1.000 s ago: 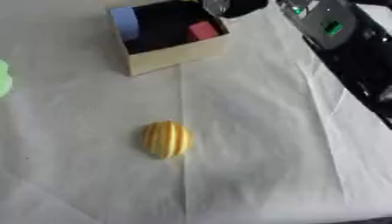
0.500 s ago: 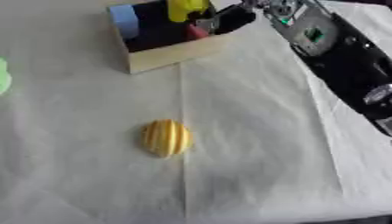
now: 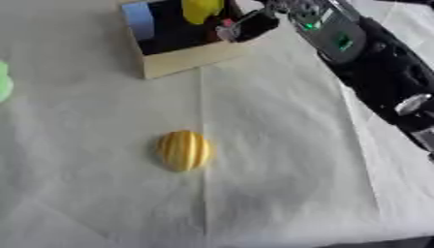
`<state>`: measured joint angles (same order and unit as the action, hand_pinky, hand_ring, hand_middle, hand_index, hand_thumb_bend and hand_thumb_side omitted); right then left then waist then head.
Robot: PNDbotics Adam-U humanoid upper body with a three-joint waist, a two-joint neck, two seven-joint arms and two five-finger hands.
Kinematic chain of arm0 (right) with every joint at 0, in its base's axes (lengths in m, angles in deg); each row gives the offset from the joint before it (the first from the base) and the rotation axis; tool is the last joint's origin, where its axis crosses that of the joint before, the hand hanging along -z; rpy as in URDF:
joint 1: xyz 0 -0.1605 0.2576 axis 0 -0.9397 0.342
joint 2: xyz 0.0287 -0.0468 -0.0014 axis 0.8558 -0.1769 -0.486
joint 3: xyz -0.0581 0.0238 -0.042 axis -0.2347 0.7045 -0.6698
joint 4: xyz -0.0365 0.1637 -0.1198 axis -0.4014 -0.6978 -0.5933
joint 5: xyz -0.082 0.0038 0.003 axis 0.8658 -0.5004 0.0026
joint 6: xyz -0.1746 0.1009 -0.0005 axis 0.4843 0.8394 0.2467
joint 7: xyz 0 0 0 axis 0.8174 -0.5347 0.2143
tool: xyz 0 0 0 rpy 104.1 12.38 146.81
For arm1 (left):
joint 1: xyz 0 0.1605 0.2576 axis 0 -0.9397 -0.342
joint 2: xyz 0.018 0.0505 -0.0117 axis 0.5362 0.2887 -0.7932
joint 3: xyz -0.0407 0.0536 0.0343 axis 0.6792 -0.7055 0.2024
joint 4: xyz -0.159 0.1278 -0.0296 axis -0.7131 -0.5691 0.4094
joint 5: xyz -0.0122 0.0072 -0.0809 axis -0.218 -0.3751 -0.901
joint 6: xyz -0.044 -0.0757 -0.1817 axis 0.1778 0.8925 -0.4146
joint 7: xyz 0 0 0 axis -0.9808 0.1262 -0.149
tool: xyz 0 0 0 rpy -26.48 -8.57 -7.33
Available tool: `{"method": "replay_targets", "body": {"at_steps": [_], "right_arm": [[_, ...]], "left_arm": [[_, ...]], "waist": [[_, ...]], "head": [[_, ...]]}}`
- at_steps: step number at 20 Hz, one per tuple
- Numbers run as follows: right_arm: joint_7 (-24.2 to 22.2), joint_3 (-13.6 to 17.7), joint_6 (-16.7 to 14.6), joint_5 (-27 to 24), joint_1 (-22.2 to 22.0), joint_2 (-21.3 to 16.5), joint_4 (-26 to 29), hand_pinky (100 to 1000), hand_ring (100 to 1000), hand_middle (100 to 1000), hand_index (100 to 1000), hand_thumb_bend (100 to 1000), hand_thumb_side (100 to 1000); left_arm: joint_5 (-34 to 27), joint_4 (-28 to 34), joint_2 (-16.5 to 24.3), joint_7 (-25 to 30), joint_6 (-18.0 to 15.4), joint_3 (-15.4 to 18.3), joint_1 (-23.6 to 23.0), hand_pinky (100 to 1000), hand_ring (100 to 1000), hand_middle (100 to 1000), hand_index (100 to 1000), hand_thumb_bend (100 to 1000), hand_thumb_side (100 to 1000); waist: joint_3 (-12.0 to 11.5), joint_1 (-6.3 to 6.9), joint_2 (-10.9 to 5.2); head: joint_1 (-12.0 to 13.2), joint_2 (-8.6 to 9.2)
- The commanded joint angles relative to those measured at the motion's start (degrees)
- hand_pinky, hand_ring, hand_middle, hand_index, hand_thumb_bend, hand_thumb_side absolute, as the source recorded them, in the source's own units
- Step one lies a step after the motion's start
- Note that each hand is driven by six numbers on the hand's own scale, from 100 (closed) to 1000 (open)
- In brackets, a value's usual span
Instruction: Pick up objects on the table and place them in the box.
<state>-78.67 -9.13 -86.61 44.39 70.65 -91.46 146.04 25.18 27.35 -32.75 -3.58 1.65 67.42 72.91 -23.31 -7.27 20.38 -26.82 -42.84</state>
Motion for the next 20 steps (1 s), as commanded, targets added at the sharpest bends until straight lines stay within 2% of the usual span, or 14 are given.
{"method": "replay_targets", "body": {"at_steps": [1,5,15,18,19,20], "right_arm": [[-0.3,0.9,-0.9,2.4,0.9,-0.9,0.1,903,853,875,994,118,247],[-0.8,1.3,-1.7,2.1,0.8,-0.8,0.5,903,850,875,995,126,210],[-1.7,2.2,-1.1,-1.6,0.5,-1.3,1.6,915,838,887,1000,113,227],[-1.9,2.3,-1.0,-1.9,0.5,-1.4,1.2,917,838,894,1000,256,100],[-2.0,2.3,-1.0,-2.1,0.5,-1.4,1.0,921,835,892,1000,318,100],[-2.2,2.3,-0.9,-2.3,0.5,-1.3,0.7,924,832,890,1000,309,100]], "left_arm": [[-0.2,1.0,0.7,0.0,0.2,0.1,0.5,806,740,578,791,100,585],[-0.4,1.0,0.6,-0.1,0.5,0.1,0.6,805,740,576,790,100,586],[-0.3,1.0,0.7,-0.2,0.6,-0.1,0.5,805,740,576,790,100,586],[-0.3,1.0,0.6,-0.2,0.6,-0.2,0.6,805,740,575,790,100,586],[-0.4,1.0,0.6,-0.2,0.7,-0.2,0.6,805,739,575,789,100,586],[-0.4,1.0,0.6,-0.1,0.7,-0.2,0.6,805,739,575,789,100,586]], "waist": [[0.0,-0.54,-0.67],[0.3,-0.44,-0.80],[1.2,0.23,-1.31],[1.3,0.27,-1.37],[1.2,0.25,-1.37],[1.1,0.22,-1.36]], "head": [[0.0,-0.31],[0.2,-0.68],[0.9,-1.20],[0.9,-1.27],[0.8,-1.28],[0.8,-1.28]]}}
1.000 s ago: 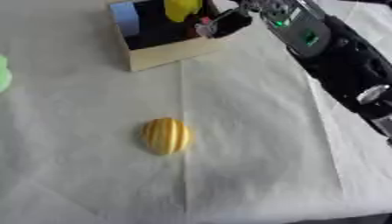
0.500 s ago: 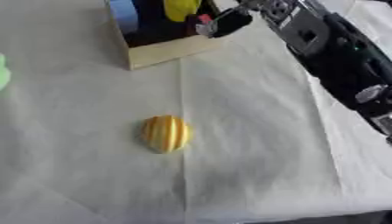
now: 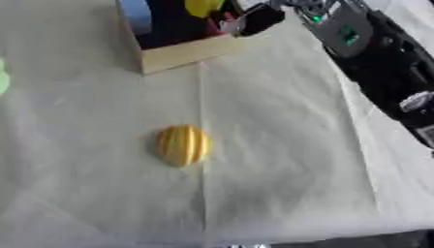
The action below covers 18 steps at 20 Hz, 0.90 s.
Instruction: Pick up objects on the table and place them in the box.
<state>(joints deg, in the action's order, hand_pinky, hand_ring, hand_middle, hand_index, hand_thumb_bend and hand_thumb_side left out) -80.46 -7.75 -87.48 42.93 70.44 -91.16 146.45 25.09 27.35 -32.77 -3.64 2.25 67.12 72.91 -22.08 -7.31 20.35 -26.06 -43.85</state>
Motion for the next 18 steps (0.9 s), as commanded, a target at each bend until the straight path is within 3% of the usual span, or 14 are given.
{"method": "replay_targets", "body": {"at_steps": [1,4,11,12,13,18], "right_arm": [[-0.5,1.0,0.3,-1.2,0.8,-1.4,-0.2,926,828,889,1000,341,100],[0.5,1.3,1.4,-2.3,1.0,-1.2,-1.1,930,822,890,1000,379,100],[0.6,1.1,1.9,-4.4,0.2,-1.5,0.8,930,815,877,1000,339,100],[0.7,1.5,2.1,-5.6,-0.3,-1.9,2.2,928,805,860,1000,172,100],[1.3,2.1,2.5,-7.4,-1.1,-2.4,4.5,927,802,853,1000,110,100],[5.9,6.7,4.3,-15.4,-7.4,-6.6,21.2,889,802,821,983,100,100]], "left_arm": [[-0.3,1.0,0.5,-0.1,0.1,0.1,0.7,805,739,574,789,100,586],[-0.4,1.0,0.5,0.0,0.2,0.1,0.8,805,736,572,789,100,586],[-0.3,1.0,0.9,0.0,0.3,0.0,0.8,806,736,573,789,100,585],[-0.2,1.0,1.1,0.0,0.3,0.0,0.7,806,737,573,790,100,584],[0.0,1.0,1.3,0.0,0.2,0.0,0.7,806,737,574,790,100,583],[0.7,1.0,2.3,-0.5,0.0,0.2,-0.2,806,737,577,790,100,582]], "waist": [[-0.2,0.22,-1.33],[-0.4,0.06,-1.28],[-0.1,0.10,-1.55],[0.1,0.24,-1.71],[0.4,0.40,-1.87],[2.3,1.04,-2.77]], "head": [[0.0,-0.26],[-0.1,-0.26],[0.7,-0.26],[1.1,-0.26],[1.5,-0.26],[4.2,-0.26]]}}
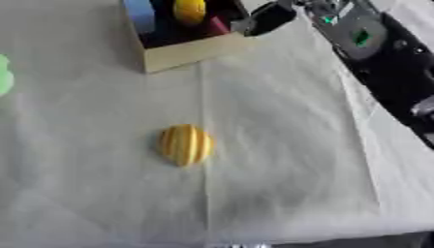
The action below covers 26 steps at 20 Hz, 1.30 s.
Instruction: Pick up objects on the table and place them in the box.
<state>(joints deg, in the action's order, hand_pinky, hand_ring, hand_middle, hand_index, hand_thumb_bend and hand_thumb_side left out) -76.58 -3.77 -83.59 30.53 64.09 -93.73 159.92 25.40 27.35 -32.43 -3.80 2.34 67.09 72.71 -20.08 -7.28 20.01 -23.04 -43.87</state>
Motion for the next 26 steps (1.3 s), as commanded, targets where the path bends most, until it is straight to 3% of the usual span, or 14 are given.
{"method": "replay_targets", "body": {"at_steps": [1,4,6,10,12,14,19,23,26], "right_arm": [[2.6,3.2,-1.2,-3.3,-2.4,-4.7,9.3,884,804,822,978,100,100],[4.0,3.7,-7.2,-3.3,-5.7,-5.6,10.6,872,798,816,938,100,115],[5.5,4.1,-10.3,-4.1,-8.2,-5.9,10.7,879,794,813,926,100,263],[9.2,6.2,-15.9,-7.3,-13.8,-5.7,10.8,890,789,812,920,100,391],[11.3,7.8,-17.9,-9.2,-16.2,-5.6,10.8,892,787,810,916,100,418],[13.6,9.3,-19.7,-11.0,-18.3,-5.5,10.8,896,786,809,913,100,465],[19.3,12.4,-24.6,-17.2,-23.2,-5.4,10.8,913,779,803,901,100,586],[20.0,14.3,-27.5,-21.1,-27.4,-4.8,10.8,924,776,802,900,100,592],[20.6,16.3,-28.7,-21.5,-30.6,-4.0,10.8,925,775,801,896,100,593]], "left_arm": [[0.4,1.0,1.9,-0.4,0.0,0.2,-0.2,806,737,578,790,100,582],[0.7,1.0,2.3,-0.2,0.2,-0.1,-0.3,805,737,578,792,100,579],[2.0,1.0,3.5,0.8,1.1,-0.6,-0.1,803,736,578,801,100,568],[12.3,1.0,10.5,5.4,1.4,-3.5,2.5,790,740,592,850,100,510],[18.2,1.0,14.3,8.5,1.6,-6.3,4.9,793,751,612,869,100,415],[22.0,1.0,17.9,12.4,1.8,-9.8,7.4,799,761,626,876,100,388],[24.0,0.4,24.0,22.0,2.9,-17.8,13.1,815,783,659,888,100,370],[23.4,-0.1,25.4,27.0,4.7,-22.7,17.2,830,800,681,888,100,397],[23.8,-0.8,24.2,30.4,6.7,-26.4,21.2,843,815,700,887,100,396]], "waist": [[0.7,1.17,-2.73],[1.8,1.74,-3.56],[2.2,2.19,-4.01],[3.0,3.14,-4.78],[3.3,3.53,-5.06],[3.8,3.91,-5.28],[5.2,4.63,-5.81],[6.1,5.01,-5.85],[6.2,5.36,-5.97]], "head": [[1.7,-0.25],[2.8,-0.25],[3.4,-0.25],[4.7,-0.25],[5.2,-0.25],[5.6,-0.25],[7.3,-0.25],[8.3,-0.25],[8.6,-0.25]]}}
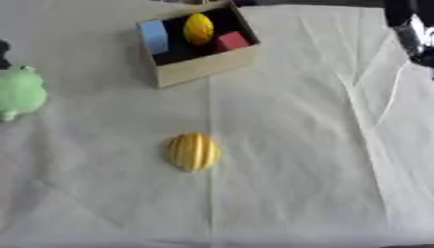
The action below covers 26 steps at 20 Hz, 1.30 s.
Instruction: Pick up objects on the table and place them in the box.
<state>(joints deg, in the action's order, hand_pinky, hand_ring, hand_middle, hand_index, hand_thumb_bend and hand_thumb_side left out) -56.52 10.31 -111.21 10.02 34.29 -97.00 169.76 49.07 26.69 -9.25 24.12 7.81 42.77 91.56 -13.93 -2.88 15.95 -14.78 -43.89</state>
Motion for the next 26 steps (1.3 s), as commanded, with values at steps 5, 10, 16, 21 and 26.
{"method": "replay_targets", "body": {"at_steps": [5,10,16,21,26], "right_arm": [[2.5,3.8,-0.8,0.5,-3.5,0.3,1.0,927,773,800,894,100,597],[3.8,4.2,0.4,1.7,-4.5,1.0,1.0,932,770,799,894,100,600],[3.8,4.0,2.5,1.7,-4.8,1.3,1.0,938,764,794,894,100,597],[2.6,3.7,3.1,1.2,-4.5,1.5,1.0,937,757,788,893,100,598],[2.1,3.7,4.0,0.5,-4.4,1.9,1.0,942,752,784,893,100,603]], "left_arm": [[0.4,-1.9,-4.4,6.7,4.9,-6.5,8.5,852,819,697,886,100,371],[1.4,-3.8,-9.4,10.3,6.8,-9.3,11.7,861,828,705,888,100,329],[7.6,-8.8,-16.6,12.8,5.8,-11.6,13.7,906,825,674,850,270,350],[13.7,-13.5,-20.2,13.1,3.2,-14.1,13.6,946,849,682,833,387,452],[17.6,-17.5,-23.1,12.3,1.5,-14.5,11.8,962,858,684,879,373,310]], "waist": [[-0.3,1.56,-2.18],[-0.7,1.98,-2.36],[-1.6,2.51,-2.87],[-1.6,2.60,-3.04],[-1.8,2.66,-2.95]], "head": [[0.1,-0.23],[-0.8,-0.23],[-2.6,-0.23],[-4.0,-0.23],[-4.6,-0.23]]}}
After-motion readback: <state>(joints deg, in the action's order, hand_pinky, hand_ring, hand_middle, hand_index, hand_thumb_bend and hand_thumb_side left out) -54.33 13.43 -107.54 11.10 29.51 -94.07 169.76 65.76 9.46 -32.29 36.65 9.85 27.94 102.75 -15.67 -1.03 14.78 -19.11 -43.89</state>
